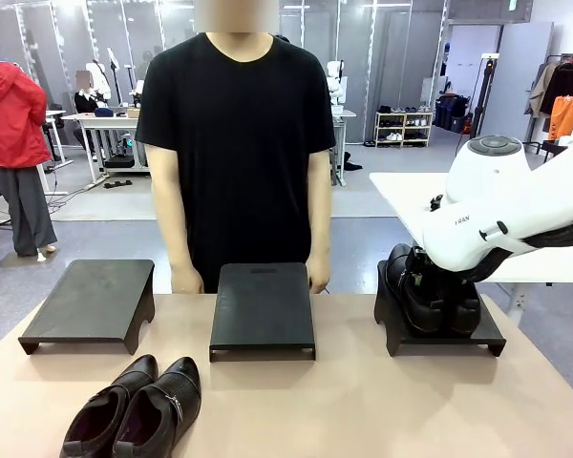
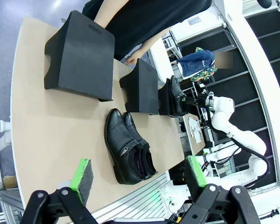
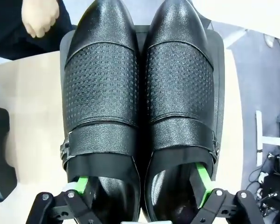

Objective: Place the shoes on the stand as instructed by the person.
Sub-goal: Pick up one pair of Shoes and place it on the Shoes Stand indicated by the person, then pick up another pair of Shoes and place it on the Shoes Stand indicated by the person.

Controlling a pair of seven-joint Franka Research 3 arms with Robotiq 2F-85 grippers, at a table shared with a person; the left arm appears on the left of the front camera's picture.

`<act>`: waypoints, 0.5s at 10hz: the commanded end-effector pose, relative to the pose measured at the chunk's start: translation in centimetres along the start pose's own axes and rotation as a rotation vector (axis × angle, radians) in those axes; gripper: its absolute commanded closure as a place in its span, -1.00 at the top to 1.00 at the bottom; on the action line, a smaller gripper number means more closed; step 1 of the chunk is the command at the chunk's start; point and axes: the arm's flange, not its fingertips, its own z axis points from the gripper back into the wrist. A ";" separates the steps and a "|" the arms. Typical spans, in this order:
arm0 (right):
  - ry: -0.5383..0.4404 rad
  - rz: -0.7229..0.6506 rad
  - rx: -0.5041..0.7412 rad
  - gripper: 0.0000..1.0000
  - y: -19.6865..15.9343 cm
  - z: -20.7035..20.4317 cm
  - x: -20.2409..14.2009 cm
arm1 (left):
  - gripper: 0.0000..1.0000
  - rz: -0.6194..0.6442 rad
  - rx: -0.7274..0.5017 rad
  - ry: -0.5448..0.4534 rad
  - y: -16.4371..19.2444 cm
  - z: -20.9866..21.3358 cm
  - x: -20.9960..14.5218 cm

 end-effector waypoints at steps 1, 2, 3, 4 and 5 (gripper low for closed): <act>0.001 -0.002 0.001 1.00 0.0 -0.1 0.0 | 1.00 -0.004 -0.005 0.002 0.0 0.1 0.0; 0.001 -0.002 0.001 1.00 0.0 -0.1 0.0 | 1.00 -0.004 -0.005 0.002 0.0 0.1 0.0; 0.001 -0.002 0.001 1.00 0.0 -0.1 0.0 | 1.00 -0.004 -0.005 0.002 0.0 0.1 0.0; 0.001 -0.002 0.001 1.00 0.0 -0.1 0.0 | 1.00 -0.004 -0.005 0.002 0.0 0.1 0.0; 0.001 -0.002 0.001 1.00 0.0 -0.1 0.0 | 1.00 -0.004 -0.005 0.002 0.0 0.1 0.0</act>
